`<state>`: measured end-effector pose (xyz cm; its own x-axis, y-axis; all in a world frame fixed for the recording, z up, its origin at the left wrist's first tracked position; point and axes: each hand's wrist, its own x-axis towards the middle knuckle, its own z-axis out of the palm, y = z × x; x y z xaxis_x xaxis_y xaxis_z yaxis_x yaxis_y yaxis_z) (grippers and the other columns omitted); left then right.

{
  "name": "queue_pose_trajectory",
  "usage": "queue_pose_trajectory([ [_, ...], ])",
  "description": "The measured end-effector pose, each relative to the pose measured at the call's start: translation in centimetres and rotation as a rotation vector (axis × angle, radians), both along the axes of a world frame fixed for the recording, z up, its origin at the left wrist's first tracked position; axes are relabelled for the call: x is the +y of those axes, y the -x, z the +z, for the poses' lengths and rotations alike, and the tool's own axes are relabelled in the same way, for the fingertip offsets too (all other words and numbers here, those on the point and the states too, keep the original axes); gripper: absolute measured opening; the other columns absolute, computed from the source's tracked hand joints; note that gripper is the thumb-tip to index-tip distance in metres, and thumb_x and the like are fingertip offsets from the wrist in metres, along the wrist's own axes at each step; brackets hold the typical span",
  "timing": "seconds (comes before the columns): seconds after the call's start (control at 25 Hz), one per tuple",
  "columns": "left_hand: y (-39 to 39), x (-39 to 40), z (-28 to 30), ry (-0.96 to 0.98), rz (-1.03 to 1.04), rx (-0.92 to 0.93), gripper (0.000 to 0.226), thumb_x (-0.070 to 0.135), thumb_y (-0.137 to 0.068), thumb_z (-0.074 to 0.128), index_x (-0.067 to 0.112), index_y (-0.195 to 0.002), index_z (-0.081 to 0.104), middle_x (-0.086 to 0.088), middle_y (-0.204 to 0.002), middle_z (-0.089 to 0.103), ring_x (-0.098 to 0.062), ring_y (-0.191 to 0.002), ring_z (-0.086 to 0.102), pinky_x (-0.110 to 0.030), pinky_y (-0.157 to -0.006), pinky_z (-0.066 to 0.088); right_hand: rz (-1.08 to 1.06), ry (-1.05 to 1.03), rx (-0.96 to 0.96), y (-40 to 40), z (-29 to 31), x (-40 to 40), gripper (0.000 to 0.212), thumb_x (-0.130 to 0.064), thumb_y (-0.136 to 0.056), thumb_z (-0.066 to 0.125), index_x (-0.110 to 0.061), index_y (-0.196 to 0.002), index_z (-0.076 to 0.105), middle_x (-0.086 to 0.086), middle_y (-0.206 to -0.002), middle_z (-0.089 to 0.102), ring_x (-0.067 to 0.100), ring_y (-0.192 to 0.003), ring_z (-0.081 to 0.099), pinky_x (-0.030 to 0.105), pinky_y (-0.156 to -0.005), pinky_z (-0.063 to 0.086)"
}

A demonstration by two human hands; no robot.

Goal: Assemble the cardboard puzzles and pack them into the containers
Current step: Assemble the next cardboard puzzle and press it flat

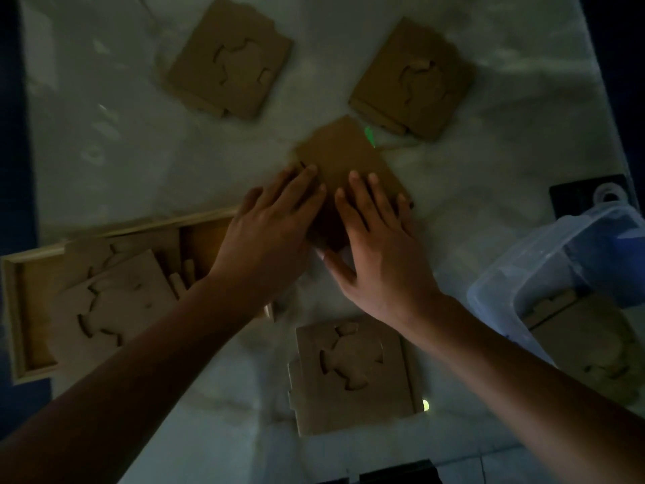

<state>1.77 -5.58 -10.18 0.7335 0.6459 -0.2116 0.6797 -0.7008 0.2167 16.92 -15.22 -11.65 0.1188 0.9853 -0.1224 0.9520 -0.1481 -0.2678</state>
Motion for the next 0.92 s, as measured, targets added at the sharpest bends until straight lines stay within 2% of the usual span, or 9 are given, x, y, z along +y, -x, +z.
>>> queue_pose_trajectory([
  [0.16, -0.7, 0.1, 0.7, -0.019, 0.007, -0.002, 0.064, 0.023, -0.086, 0.06, 0.012, -0.147, 0.044, -0.013, -0.157, 0.037, -0.035, -0.145, 0.031, -0.05, -0.111, 0.036, 0.001, 0.013, 0.022, -0.2, 1.1, 0.7, 0.069, -0.055, -0.091, 0.059, -0.007, -0.14, 0.053, 0.019, -0.157, 0.04, 0.037, -0.146, 0.036, 0.058, -0.114, 0.032],
  [0.28, -1.0, -0.2, 1.2, -0.039, -0.005, 0.012, 0.065, 0.023, -0.082, 0.061, 0.011, -0.144, 0.047, -0.015, -0.152, 0.043, -0.038, -0.139, 0.038, -0.049, -0.107, 0.039, 0.008, 0.038, 0.058, -0.7, 1.9, 1.5, 0.067, -0.041, -0.08, 0.074, -0.009, -0.136, 0.057, 0.021, -0.152, 0.046, 0.04, -0.141, 0.043, 0.059, -0.11, 0.037],
  [0.44, -0.9, -1.4, 1.6, -0.09, 0.015, 0.052, 0.07, 0.026, -0.079, 0.068, 0.011, -0.143, 0.046, -0.017, -0.142, 0.048, -0.039, -0.129, 0.044, -0.049, -0.101, 0.041, 0.059, 0.12, 0.071, -0.9, 2.7, 1.5, 0.077, -0.037, -0.074, 0.074, -0.012, -0.143, 0.049, 0.019, -0.154, 0.043, 0.041, -0.144, 0.037, 0.056, -0.114, 0.033],
  [0.64, -0.9, -2.0, 2.2, -0.139, 0.007, -0.078, 0.046, 0.029, -0.09, 0.048, 0.011, -0.132, 0.058, -0.016, -0.134, 0.056, -0.037, -0.124, 0.051, -0.049, -0.1, 0.042, 0.076, 0.091, 0.233, -2.1, 3.9, -0.3, 0.071, -0.043, -0.078, 0.064, -0.013, -0.141, 0.053, 0.018, -0.151, 0.048, 0.038, -0.143, 0.04, 0.054, -0.112, 0.039],
  [0.8, -0.6, -2.1, 3.0, -0.179, -0.044, -0.229, 0.035, 0.029, -0.094, 0.053, 0.012, -0.121, 0.068, -0.011, -0.126, 0.066, -0.035, -0.124, 0.056, -0.049, -0.099, 0.042, 0.038, 0.016, 0.363, -2.8, 4.9, -1.8, 0.065, -0.044, -0.082, 0.053, -0.015, -0.14, 0.055, 0.011, -0.148, 0.053, 0.026, -0.142, 0.044, 0.046, -0.109, 0.045],
  [0.88, -0.7, -1.9, 3.8, -0.147, -0.045, -0.301, 0.033, 0.03, -0.091, 0.058, 0.014, -0.116, 0.071, -0.01, -0.12, 0.07, -0.035, -0.117, 0.061, -0.05, -0.095, 0.044, 0.008, -0.047, 0.453, -3.0, 4.9, -2.4, 0.056, -0.038, -0.087, 0.06, -0.013, -0.137, 0.058, 0.008, -0.144, 0.057, 0.019, -0.137, 0.05, 0.039, -0.104, 0.05],
  [0.92, -0.7, -1.7, 4.2, -0.12, -0.043, -0.326, 0.033, 0.031, -0.09, 0.058, 0.013, -0.113, 0.072, -0.009, -0.117, 0.071, -0.035, -0.113, 0.063, -0.05, -0.094, 0.045, -0.012, -0.09, 0.514, -3.0, 4.9, -2.6, 0.05, -0.032, -0.088, 0.067, -0.011, -0.132, 0.062, 0.007, -0.137, 0.062, 0.011, -0.129, 0.056, 0.032, -0.098, 0.053],
])
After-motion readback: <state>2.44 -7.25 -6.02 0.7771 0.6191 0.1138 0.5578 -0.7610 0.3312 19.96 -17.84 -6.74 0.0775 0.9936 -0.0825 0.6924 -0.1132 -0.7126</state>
